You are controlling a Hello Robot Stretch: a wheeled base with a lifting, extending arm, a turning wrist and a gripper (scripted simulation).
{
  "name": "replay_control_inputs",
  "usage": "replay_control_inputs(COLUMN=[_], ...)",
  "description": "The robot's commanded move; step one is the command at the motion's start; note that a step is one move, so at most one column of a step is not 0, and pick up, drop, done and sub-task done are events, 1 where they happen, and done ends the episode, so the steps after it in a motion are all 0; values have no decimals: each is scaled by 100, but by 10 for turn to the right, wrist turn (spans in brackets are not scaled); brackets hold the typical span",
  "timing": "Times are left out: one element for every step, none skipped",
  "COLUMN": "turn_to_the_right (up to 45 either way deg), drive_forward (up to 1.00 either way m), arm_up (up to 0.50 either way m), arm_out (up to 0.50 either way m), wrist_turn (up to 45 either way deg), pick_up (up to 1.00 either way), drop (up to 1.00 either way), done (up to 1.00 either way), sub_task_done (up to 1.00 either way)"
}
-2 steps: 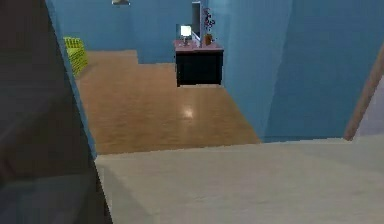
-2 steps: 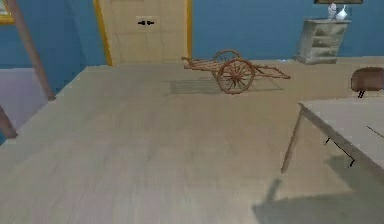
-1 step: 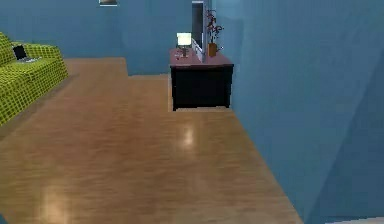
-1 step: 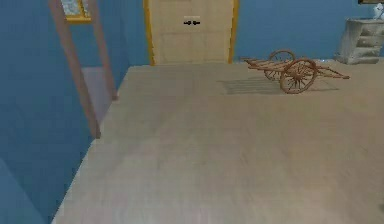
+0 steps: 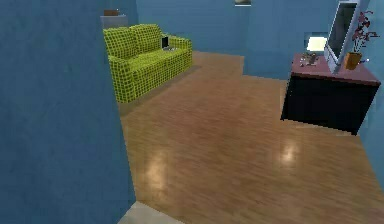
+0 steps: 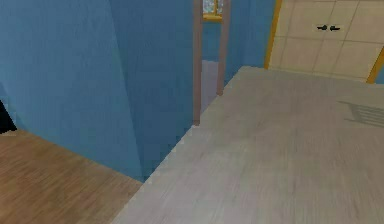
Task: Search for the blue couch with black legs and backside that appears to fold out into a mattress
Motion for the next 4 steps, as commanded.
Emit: replay_control_inputs(turn_to_the_right=[0, 30, 0, 0], drive_forward=[5, 0, 100, 100], arm_up=[0, 0, 0, 0], arm_out=[0, 0, 0, 0], wrist_turn=[0, 0, 0, 0], pick_up=[0, 0, 0, 0], drop=[0, 0, 0, 0], done=[0, 0, 0, 0], sub_task_done=[0, 0, 0, 0])
